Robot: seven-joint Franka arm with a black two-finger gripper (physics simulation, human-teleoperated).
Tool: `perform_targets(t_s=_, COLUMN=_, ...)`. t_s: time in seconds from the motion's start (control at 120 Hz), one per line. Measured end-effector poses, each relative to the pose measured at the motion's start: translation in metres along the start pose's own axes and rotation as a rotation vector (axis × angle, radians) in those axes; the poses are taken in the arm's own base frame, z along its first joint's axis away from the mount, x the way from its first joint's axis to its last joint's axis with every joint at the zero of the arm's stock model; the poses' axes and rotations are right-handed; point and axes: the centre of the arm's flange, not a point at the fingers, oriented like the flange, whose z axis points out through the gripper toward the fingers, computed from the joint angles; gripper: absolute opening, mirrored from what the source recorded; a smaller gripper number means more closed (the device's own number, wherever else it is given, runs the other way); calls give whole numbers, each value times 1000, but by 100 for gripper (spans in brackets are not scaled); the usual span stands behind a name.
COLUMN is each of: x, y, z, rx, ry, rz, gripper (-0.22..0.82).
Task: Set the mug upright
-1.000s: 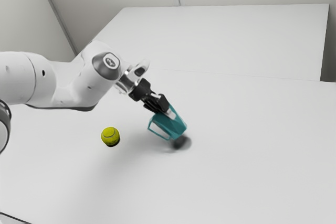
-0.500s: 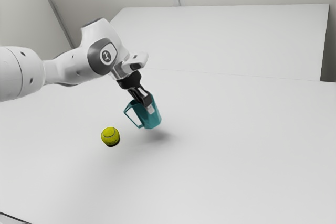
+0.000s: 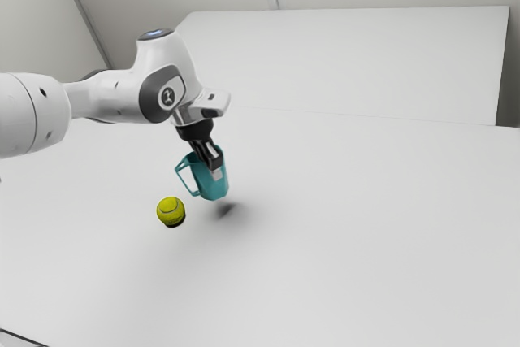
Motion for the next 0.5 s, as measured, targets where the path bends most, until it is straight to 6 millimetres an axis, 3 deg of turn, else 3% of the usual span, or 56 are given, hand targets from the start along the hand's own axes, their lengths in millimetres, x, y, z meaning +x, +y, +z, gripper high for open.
perform_targets(t_s=0.5, x=-2, y=-13, z=19, rx=112, ry=-26, rz=34, gripper=-14)
